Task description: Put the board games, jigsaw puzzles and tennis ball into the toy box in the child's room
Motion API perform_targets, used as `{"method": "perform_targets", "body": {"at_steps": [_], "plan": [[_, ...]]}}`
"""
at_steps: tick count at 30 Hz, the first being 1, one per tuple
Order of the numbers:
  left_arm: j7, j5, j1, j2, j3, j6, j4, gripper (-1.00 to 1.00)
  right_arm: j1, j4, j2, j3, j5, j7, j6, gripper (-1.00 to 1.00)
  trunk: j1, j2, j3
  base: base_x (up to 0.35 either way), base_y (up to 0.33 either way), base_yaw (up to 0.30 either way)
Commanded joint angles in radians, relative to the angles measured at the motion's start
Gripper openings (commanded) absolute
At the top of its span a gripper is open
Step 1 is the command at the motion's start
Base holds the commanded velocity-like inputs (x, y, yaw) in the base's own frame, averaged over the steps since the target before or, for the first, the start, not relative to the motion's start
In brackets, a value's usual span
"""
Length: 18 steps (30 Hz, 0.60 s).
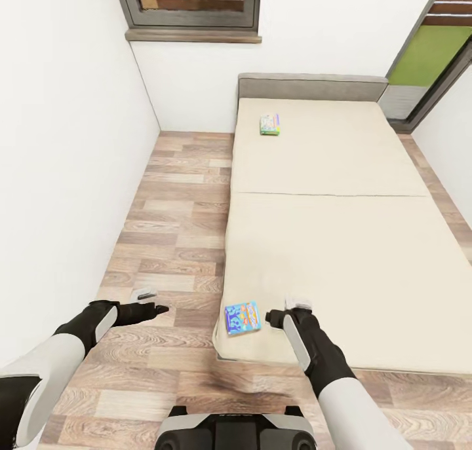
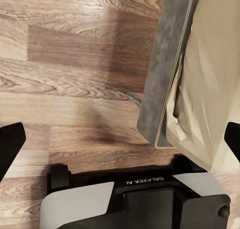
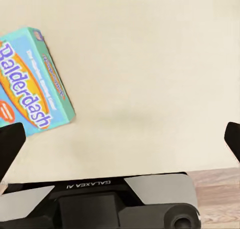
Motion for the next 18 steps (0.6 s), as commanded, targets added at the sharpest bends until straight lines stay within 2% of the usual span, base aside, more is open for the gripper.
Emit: {"method": "perform_targets", "body": {"at_steps": [1, 7, 18], "plan": [[0.0, 0.01, 0.0, 0.001, -0.004, 0.008, -0.001, 1.0, 0.001, -0.022, 0.0, 0.002, -0.011, 0.001, 0.01, 1.0, 0.001, -0.002, -0.001, 0.0, 0.0, -0.028], [-0.001, 0.01, 0.0, 0.002, -0.005, 0.008, -0.001, 1.0, 0.02, -0.086, -0.002, -0.003, -0.013, 0.045, 0.038, 1.0, 0.001, -0.002, -0.001, 0.0, 0.0, -0.014], [-0.001, 0.01, 0.0, 0.002, -0.005, 0.007, -0.001, 1.0, 0.029, -0.106, -0.003, -0.005, -0.011, 0.062, 0.045, 1.0, 0.001, -0.002, -0.001, 0.0, 0.0, -0.002]]}}
